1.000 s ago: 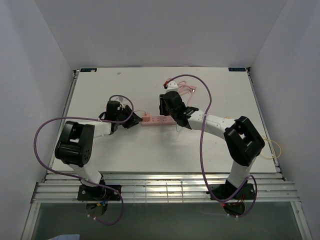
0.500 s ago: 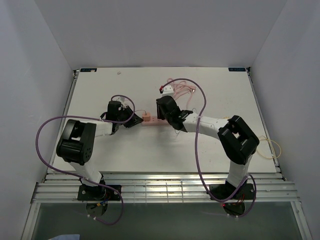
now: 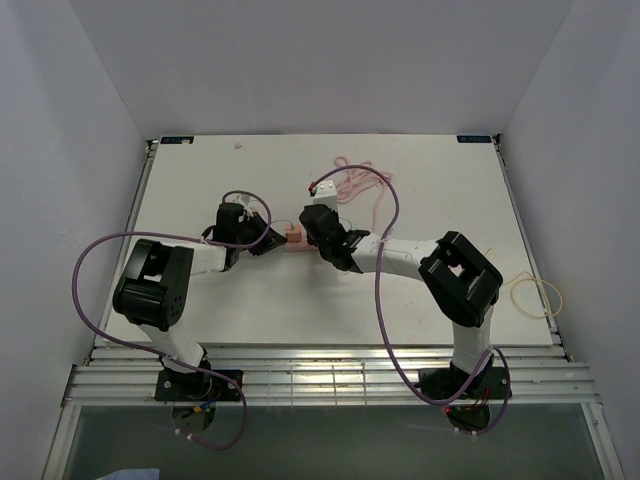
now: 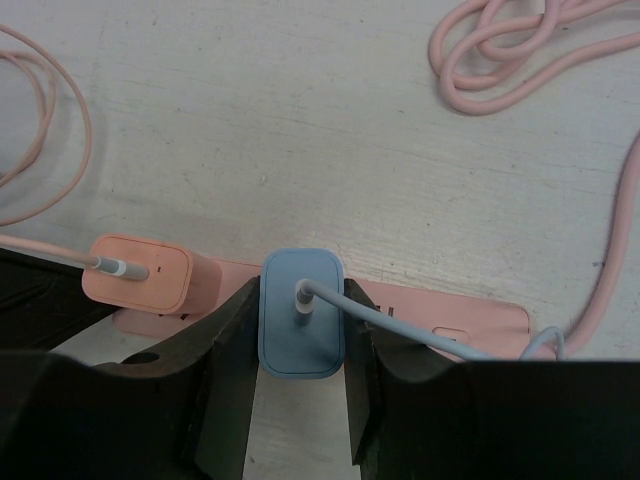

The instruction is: Insert the plug

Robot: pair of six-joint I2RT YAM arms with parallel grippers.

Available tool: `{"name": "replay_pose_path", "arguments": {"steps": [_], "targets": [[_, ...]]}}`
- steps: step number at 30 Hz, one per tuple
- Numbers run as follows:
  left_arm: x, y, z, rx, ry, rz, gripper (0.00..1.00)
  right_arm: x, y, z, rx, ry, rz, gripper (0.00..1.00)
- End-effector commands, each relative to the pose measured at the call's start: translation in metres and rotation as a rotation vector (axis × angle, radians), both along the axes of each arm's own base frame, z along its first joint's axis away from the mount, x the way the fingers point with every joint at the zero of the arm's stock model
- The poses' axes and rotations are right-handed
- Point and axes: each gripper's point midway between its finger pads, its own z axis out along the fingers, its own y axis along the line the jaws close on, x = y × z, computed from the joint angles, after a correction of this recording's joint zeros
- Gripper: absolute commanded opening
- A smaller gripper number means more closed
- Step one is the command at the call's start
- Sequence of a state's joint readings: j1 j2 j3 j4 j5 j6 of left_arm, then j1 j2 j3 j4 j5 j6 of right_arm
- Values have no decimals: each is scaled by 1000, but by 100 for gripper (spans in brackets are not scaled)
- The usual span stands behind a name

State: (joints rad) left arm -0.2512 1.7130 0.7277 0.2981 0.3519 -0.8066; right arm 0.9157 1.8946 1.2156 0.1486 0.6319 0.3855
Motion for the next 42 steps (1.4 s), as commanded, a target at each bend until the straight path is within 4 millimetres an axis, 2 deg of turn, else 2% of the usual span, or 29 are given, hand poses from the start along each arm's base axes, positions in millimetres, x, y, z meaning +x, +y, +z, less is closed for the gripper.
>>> {"name": "replay_pose_path", "arguments": {"steps": [1,10,27,39,42], "targets": [[-24,-4,-26,39,89,-16,21,15,7,22,57,-88,-72,8],[-25,-3,-28,41,96,-2,21,18,8,11,34,-98,-100,8],[-25,-2,-27,42,94,11,20,5,11,-8,28,-71,-91,8],[-28,-5,-27,36,102,6,19,-22,9,-49,-9,-32,-126,8],[-29,-5,-29,37,109,8,19,-27,1,-62,-31,-6,-155,8]]}}
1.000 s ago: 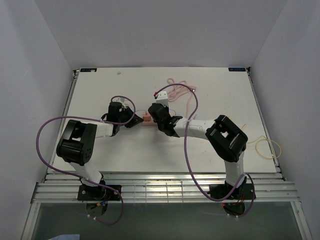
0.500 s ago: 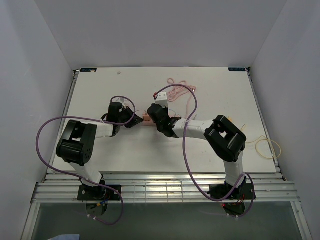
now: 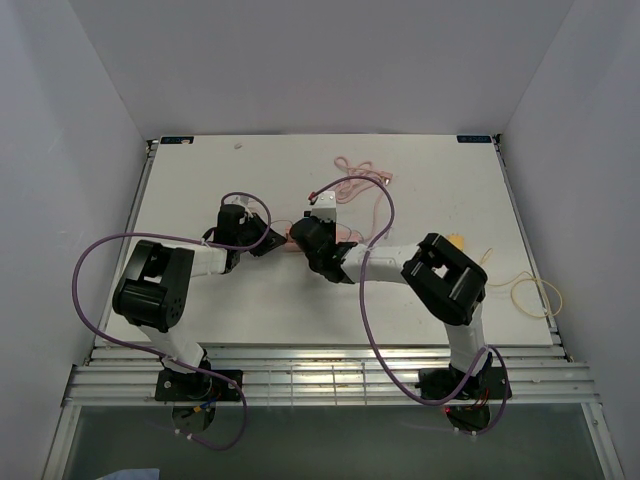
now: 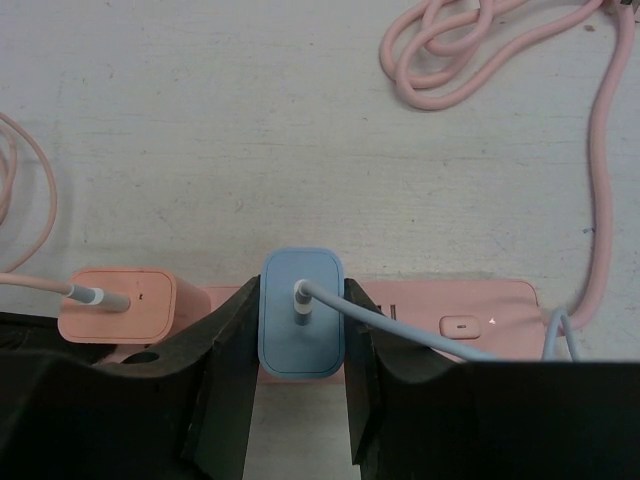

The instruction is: Insert the plug

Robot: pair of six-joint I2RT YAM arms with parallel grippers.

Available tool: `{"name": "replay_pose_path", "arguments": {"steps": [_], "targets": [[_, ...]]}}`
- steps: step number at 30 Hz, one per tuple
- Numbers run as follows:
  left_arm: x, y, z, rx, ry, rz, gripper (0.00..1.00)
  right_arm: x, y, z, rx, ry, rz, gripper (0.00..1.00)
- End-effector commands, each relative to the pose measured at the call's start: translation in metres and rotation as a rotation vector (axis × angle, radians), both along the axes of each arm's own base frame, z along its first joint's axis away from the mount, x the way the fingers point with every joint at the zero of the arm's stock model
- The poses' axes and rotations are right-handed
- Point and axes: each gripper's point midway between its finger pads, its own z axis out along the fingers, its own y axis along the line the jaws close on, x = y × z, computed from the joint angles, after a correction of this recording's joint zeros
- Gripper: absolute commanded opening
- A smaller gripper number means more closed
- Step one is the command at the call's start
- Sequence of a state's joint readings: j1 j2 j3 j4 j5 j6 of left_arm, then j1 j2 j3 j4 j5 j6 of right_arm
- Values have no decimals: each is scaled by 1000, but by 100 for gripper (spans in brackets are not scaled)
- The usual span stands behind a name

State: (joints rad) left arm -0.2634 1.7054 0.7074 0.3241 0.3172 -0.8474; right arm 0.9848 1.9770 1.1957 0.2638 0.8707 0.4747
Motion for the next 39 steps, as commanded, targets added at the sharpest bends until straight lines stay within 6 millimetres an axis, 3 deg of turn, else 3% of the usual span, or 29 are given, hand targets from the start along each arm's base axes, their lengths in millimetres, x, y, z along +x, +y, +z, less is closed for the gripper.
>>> {"name": "replay_pose_path", "arguments": {"steps": [1,10,19,22,27,39], "targets": [[-29,-5,-29,43,109,-31,18,-27,-3,-50,-37,104,9,8],[-27,-6,-30,47,107,-31,18,-54,-3,-90,-141,161,98,8],[-27,-7,-30,49,109,-29,18,-52,2,-89,-156,160,126,8],[-27,-7,-31,46,112,-29,18,-55,2,-100,-176,163,157,8],[-27,-6,-31,49,113,-26,18,-67,-7,-136,-223,184,171,8],[-27,-5,-30,46,112,-15,17,-95,-15,-157,-201,153,198,8]]}}
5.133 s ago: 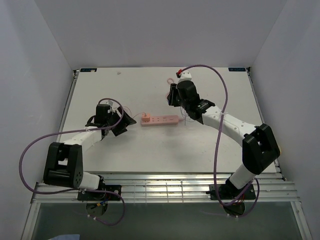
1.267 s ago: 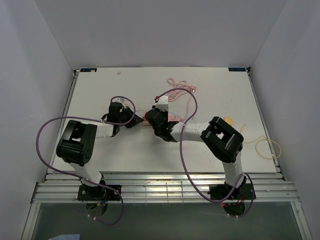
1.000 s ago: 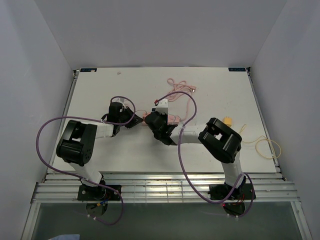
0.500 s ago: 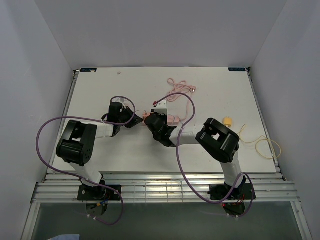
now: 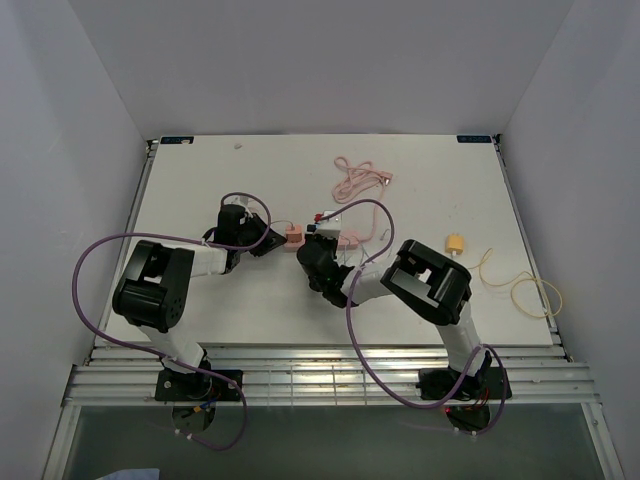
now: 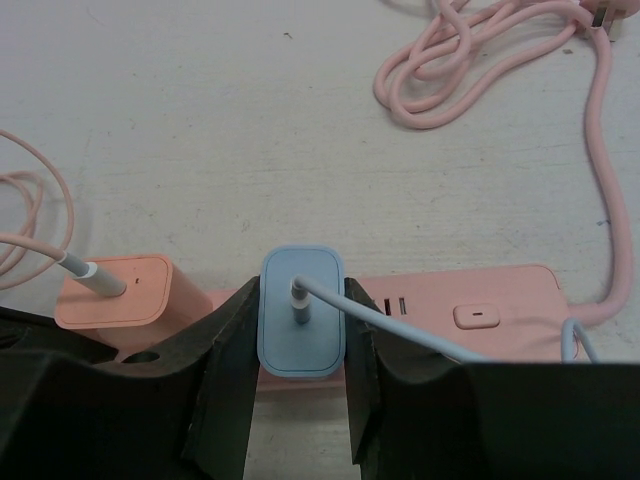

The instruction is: Insert the plug

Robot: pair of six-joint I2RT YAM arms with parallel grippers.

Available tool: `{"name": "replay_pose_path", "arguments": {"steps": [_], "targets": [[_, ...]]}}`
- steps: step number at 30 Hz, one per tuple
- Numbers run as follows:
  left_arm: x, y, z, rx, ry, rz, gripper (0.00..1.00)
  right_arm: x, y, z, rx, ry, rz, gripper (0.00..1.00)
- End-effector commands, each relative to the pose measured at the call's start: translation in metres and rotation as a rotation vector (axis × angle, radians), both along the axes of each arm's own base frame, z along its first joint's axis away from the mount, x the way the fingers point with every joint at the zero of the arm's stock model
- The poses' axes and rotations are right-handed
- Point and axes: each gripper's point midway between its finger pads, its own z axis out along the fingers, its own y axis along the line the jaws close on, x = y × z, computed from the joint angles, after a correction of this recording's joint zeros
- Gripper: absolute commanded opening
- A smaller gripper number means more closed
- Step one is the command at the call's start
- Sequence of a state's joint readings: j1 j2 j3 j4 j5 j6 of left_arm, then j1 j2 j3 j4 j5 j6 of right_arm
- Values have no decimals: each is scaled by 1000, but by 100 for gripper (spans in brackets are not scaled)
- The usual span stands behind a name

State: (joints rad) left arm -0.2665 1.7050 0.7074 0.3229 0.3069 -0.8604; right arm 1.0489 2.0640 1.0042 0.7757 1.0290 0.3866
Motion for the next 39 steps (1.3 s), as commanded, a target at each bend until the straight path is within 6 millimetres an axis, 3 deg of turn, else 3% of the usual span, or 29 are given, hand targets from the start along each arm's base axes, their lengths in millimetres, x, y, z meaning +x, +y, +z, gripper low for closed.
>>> {"name": "replay_pose_path", "arguments": {"steps": [1,13,18,19,22,28,39], "targets": [[-28,-6,-29,50,104,-29,17,-82,-12,-139,-297,338,240,8],[-27,-4,-22,53,82,-24,17,-91,6,-168,-399,403,354,8],[-26,-4,-23,56,81,-25,17,-98,1,-183,-378,436,353,8],[-27,-4,-23,55,81,-24,17,-103,-10,-189,-369,453,336,8],[-26,-2,-23,58,82,-17,17,-108,-18,-187,-333,435,333,8],[-26,-3,-22,56,78,-20,17,-110,-6,-186,-321,434,395,8],[-25,-5,-19,56,66,-38,18,-100,9,-157,-275,457,381,8]]}}
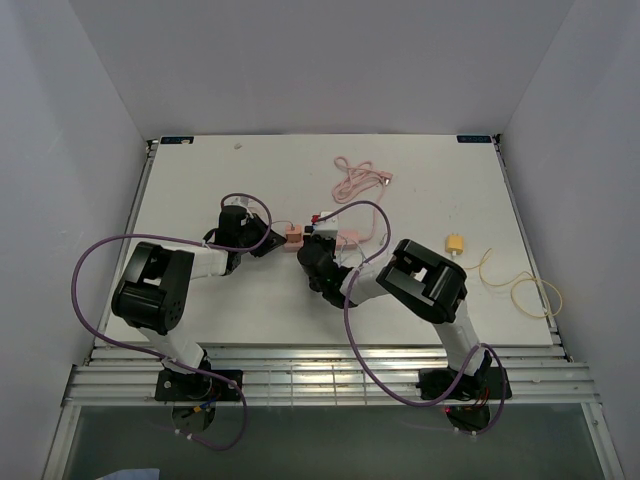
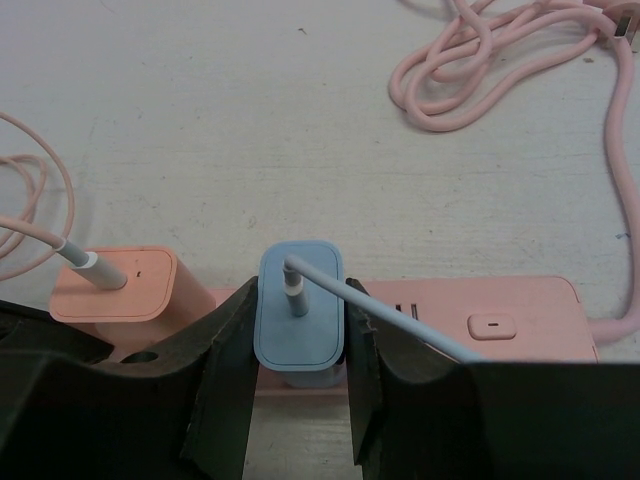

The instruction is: Insert the plug

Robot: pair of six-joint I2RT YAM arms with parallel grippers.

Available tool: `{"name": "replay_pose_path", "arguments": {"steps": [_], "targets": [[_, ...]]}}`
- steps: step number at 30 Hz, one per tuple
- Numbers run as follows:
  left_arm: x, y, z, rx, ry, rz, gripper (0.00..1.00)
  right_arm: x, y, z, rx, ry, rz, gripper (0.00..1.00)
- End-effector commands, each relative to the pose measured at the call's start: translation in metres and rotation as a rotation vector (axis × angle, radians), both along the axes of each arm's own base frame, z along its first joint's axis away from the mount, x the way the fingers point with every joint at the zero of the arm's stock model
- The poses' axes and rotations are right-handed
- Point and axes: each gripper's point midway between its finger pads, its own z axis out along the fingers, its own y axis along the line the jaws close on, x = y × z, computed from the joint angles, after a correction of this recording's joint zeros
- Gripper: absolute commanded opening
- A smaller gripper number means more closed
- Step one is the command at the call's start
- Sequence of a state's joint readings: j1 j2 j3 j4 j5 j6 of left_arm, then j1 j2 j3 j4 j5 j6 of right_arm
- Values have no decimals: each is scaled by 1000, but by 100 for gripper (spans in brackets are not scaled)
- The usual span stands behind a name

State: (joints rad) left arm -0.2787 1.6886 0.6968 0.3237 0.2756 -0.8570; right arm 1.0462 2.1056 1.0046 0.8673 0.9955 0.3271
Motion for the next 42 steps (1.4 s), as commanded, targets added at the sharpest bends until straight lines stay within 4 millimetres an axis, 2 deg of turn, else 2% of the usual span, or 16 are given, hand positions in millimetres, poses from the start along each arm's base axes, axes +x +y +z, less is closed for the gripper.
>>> {"name": "replay_pose_path", "arguments": {"steps": [1,7,15,26,29,30,32,41,42], "targets": [[-24,-6,-20,36,82,-49,18,-103,2,-150,-270,475,338,8],[-25,-6,-21,35,85,-51,20,-100,-1,-152,-275,495,317,13],[-23,-6,-20,40,76,-53,21,-91,3,-134,-263,469,279,19],[-20,-7,-11,37,58,-54,23,-69,16,-88,-242,369,236,20],[-19,-6,-7,44,49,-49,30,-61,22,-73,-222,341,228,20],[-18,-5,-2,44,37,-45,36,-60,24,-69,-215,335,226,21],[-17,-4,3,52,21,-42,36,-56,27,-62,-199,326,223,21],[-12,0,33,67,-36,-23,39,-45,36,-28,-156,272,214,33],[-12,2,35,71,-37,-18,42,-45,37,-24,-149,266,213,35]]}}
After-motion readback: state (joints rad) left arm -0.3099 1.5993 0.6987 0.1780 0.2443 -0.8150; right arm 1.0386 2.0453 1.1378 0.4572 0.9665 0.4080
